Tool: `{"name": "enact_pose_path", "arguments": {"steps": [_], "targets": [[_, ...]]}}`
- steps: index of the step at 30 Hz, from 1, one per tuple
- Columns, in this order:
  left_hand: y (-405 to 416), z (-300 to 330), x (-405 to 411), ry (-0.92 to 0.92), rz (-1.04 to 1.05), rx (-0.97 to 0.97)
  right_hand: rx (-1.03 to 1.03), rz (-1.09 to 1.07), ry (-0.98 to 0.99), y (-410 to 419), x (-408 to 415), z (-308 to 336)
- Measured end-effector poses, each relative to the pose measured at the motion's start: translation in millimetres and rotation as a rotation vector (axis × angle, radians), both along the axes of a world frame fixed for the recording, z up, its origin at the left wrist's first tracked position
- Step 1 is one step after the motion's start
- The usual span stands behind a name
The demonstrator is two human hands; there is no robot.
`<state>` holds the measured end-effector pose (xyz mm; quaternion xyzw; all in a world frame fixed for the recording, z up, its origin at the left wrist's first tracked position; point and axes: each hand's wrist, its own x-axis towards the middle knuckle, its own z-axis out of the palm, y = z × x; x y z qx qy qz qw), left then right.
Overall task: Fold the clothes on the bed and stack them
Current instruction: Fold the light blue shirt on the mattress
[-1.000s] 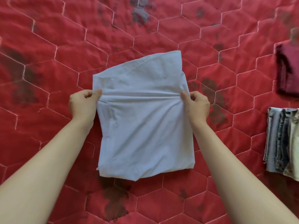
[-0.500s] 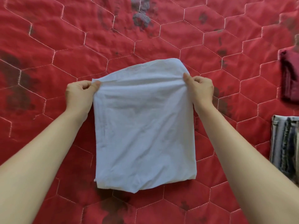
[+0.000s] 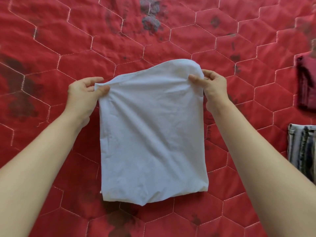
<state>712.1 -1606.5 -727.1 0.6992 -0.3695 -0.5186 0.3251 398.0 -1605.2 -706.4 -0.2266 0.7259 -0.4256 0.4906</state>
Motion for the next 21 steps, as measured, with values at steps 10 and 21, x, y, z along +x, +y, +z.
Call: {"name": "enact_pose_path", "arguments": {"steps": [10,21], "targets": [[27,12,-18,-0.392,0.048,0.057,0.133,0.119,0.017,23,-6,-12],[7,1,1,0.039,0.048,0.129,0.021,0.038,-0.002,14,-8,-8]]}}
